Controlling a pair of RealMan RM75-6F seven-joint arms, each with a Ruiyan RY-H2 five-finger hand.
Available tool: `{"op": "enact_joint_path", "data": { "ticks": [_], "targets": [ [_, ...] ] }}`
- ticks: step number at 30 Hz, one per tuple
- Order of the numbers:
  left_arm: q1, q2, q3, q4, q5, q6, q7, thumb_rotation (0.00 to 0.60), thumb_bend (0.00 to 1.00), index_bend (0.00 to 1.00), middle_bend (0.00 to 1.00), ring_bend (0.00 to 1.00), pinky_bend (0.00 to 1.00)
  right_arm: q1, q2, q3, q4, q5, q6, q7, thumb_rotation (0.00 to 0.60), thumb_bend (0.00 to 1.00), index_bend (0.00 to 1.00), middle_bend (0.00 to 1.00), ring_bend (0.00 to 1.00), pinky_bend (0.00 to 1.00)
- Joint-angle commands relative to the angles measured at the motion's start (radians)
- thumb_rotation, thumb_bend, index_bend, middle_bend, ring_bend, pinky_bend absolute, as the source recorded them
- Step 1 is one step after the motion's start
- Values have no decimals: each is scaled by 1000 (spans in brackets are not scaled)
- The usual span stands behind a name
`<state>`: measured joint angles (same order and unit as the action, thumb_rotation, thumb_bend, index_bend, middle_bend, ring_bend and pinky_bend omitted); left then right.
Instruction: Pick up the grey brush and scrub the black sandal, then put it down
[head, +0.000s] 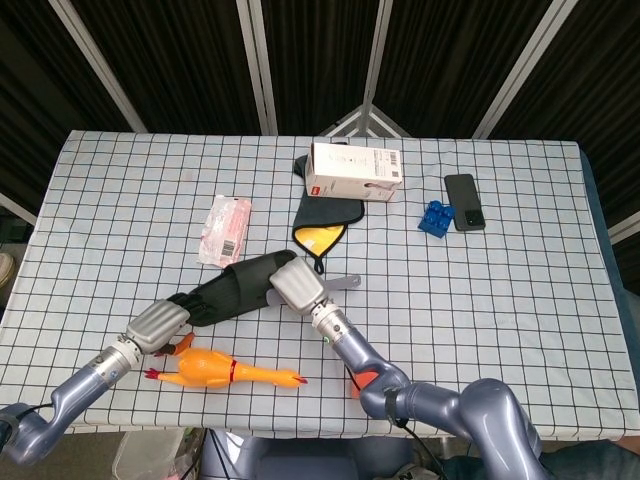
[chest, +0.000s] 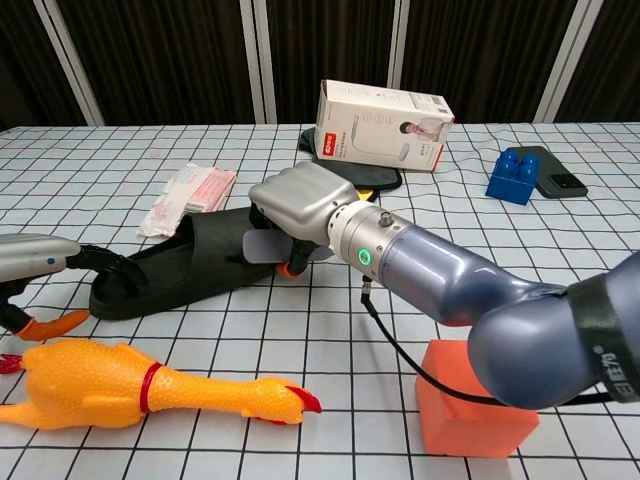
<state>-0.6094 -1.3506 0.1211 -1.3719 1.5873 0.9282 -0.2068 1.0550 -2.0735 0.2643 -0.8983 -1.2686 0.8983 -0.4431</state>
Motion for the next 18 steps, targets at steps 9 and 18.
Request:
{"op": "enact_joint_path", "data": {
  "ticks": [9, 18],
  "targets": [
    [-8, 2, -13, -10, -13, -11, 12, 600, 729, 179, 210, 113, 147, 11, 4, 32, -112, 31, 5, -73, 600, 827, 866, 764, 613, 770],
    [-12, -1, -12, -7, -9, -17, 0, 600, 729, 179, 210, 113, 148, 20, -22, 46, -69, 68, -12, -95, 600, 830, 866, 764, 613, 770]
  ]
}}
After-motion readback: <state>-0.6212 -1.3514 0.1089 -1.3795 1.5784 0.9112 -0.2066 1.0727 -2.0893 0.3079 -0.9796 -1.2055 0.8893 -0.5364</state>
